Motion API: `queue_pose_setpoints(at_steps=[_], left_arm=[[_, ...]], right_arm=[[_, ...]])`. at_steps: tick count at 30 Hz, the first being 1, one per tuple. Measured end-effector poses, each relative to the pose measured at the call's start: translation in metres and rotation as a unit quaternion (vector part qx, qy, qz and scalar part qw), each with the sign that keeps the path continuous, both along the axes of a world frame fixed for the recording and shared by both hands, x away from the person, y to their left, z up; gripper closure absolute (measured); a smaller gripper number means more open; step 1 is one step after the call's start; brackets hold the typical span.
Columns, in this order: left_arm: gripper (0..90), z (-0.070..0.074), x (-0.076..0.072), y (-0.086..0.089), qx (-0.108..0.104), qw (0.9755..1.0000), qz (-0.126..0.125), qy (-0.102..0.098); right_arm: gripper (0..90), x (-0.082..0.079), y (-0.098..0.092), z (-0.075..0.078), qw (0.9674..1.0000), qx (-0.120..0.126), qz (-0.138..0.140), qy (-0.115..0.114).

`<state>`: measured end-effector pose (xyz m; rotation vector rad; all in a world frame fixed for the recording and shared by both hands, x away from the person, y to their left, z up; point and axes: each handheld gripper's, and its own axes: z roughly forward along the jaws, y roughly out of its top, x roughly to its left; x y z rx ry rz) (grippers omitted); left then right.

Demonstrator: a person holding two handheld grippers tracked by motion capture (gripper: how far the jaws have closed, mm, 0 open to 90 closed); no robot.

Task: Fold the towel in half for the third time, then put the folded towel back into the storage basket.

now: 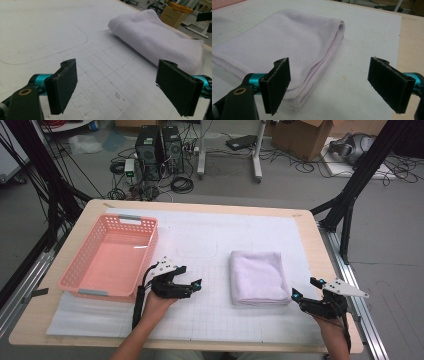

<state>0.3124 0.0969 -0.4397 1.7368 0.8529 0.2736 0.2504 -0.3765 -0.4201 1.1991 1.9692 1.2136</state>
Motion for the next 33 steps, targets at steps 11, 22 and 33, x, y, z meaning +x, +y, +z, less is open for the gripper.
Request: queue_pose_setpoints(at_steps=[11, 22, 33], left_arm=[[18.0, -0.002, 0.002, -0.001, 0.004, 1.0, 0.003, 0.002], [17.9, -0.004, 0.007, -0.006, 0.018, 0.9997, -0.009, 0.011], [16.1, 0.0, 0.022, -0.022, 0.063, 0.9969, 0.003, 0.047]], right_arm=[[17.4, 0.0, 0.002, -0.002, 0.9999, -0.003, 0.008, 0.006], [17.4, 0.001, 0.004, -0.006, 0.9998, -0.001, 0.015, 0.013], [17.4, 0.0, 0.0, -0.004, 0.9998, 0.003, 0.015, 0.014]])
